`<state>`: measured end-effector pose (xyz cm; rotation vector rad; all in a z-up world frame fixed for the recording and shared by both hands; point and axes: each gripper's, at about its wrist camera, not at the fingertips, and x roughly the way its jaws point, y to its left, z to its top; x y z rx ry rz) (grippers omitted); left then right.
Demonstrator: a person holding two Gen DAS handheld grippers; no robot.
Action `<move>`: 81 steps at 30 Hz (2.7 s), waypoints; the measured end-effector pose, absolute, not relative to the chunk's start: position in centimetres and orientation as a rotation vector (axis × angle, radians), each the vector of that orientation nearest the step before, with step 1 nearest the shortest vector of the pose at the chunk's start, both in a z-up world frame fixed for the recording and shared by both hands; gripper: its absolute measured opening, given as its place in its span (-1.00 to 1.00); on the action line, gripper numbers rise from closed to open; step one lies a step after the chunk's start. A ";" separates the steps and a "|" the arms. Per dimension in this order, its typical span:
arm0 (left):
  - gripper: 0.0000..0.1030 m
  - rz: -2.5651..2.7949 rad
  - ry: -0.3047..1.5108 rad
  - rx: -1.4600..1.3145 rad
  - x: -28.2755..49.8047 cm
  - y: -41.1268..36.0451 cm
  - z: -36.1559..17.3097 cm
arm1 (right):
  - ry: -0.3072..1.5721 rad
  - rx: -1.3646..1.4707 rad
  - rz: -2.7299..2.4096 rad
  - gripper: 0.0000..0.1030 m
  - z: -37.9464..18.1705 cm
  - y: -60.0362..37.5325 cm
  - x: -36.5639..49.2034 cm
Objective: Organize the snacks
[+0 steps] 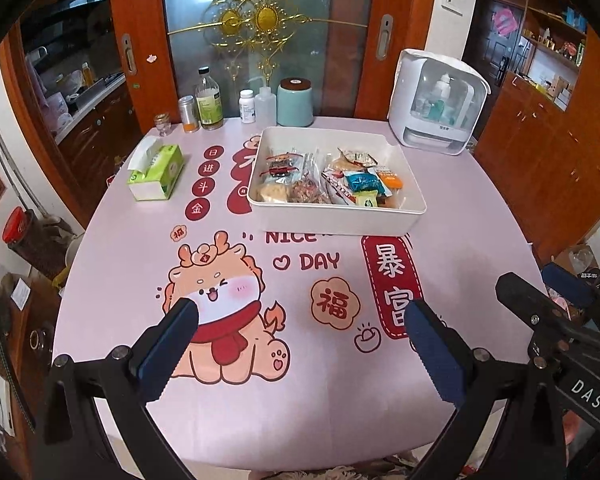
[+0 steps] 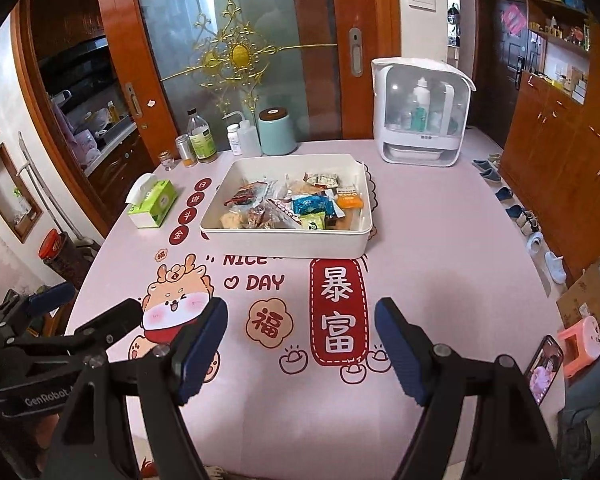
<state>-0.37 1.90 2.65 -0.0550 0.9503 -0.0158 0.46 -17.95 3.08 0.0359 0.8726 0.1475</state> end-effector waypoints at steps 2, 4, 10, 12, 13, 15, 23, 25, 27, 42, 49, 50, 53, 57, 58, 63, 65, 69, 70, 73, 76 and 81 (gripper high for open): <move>0.99 -0.014 0.957 -0.056 -0.3 1.8 2.6 | 0.880 0.035 0.145 0.49 3.0 -18.0 0.4; 0.98 -0.017 0.957 -0.057 -0.3 1.8 2.6 | 0.886 0.039 0.147 0.49 2.9 -18.1 0.3; 0.98 -0.016 0.965 -0.060 -0.3 1.6 2.4 | 0.897 0.036 0.148 0.49 2.7 -18.2 0.2; 0.99 -0.017 0.967 -0.061 -0.4 1.6 2.3 | 0.899 0.036 0.149 0.49 2.7 -18.2 0.3; 0.98 -0.016 0.969 -0.062 -0.4 1.6 2.3 | 0.901 0.036 0.147 0.49 2.7 -18.2 0.2; 0.99 -0.013 0.969 -0.060 -0.4 1.6 2.3 | 0.903 0.033 0.145 0.49 2.7 -18.1 0.1; 0.98 -0.015 0.977 -0.058 -0.4 1.5 2.2 | 0.910 0.029 0.137 0.49 2.4 -18.2 0.2; 0.98 -0.015 0.980 -0.055 -0.4 1.4 2.2 | 0.912 0.027 0.131 0.49 2.3 -18.3 0.3; 0.98 -0.014 0.980 -0.054 -0.4 1.3 2.2 | 0.912 0.025 0.126 0.49 2.3 -18.3 0.3; 0.98 -0.006 0.994 -0.041 0.0 1.4 2.0 | 0.922 0.023 0.123 0.49 2.1 -18.3 0.7; 0.98 -0.003 1.002 -0.040 0.0 1.6 1.8 | 0.925 0.021 0.123 0.49 1.9 -18.3 0.8; 0.98 -0.003 1.002 -0.040 0.0 1.6 1.8 | 0.925 0.022 0.122 0.49 1.9 -18.2 0.8; 0.98 -0.003 1.004 -0.039 0.0 1.7 1.7 | 0.926 0.021 0.122 0.49 1.9 -18.2 0.8; 0.98 -0.001 1.007 -0.038 -0.2 1.8 1.6 | 0.928 0.020 0.121 0.49 1.8 -18.2 0.7; 0.98 0.000 1.008 -0.038 -0.2 1.9 1.6 | 0.927 0.020 0.121 0.49 1.8 -18.1 0.8; 0.98 0.000 1.009 -0.037 -0.3 2.0 1.6 | 0.928 0.021 0.121 0.49 1.8 -18.2 0.7; 0.98 0.001 1.010 -0.038 -0.4 2.0 1.5 | 0.928 0.021 0.122 0.49 1.8 -18.1 0.7; 0.98 0.000 1.009 -0.037 -0.5 2.0 1.5 | 0.927 0.021 0.121 0.49 1.9 -18.1 0.7; 0.98 0.001 1.009 -0.037 -0.4 2.0 1.5 | 0.928 0.022 0.122 0.49 1.9 -18.1 0.7; 0.98 0.001 1.009 -0.036 -0.4 2.0 1.5 | 0.927 0.021 0.121 0.49 1.9 -18.1 0.7; 0.98 0.001 1.009 -0.037 -0.5 2.0 1.5 | 0.926 0.020 0.121 0.49 1.8 -18.2 0.7; 0.98 0.001 1.011 -0.037 -0.4 1.9 1.5 | 0.929 0.021 0.122 0.49 1.9 -18.2 0.7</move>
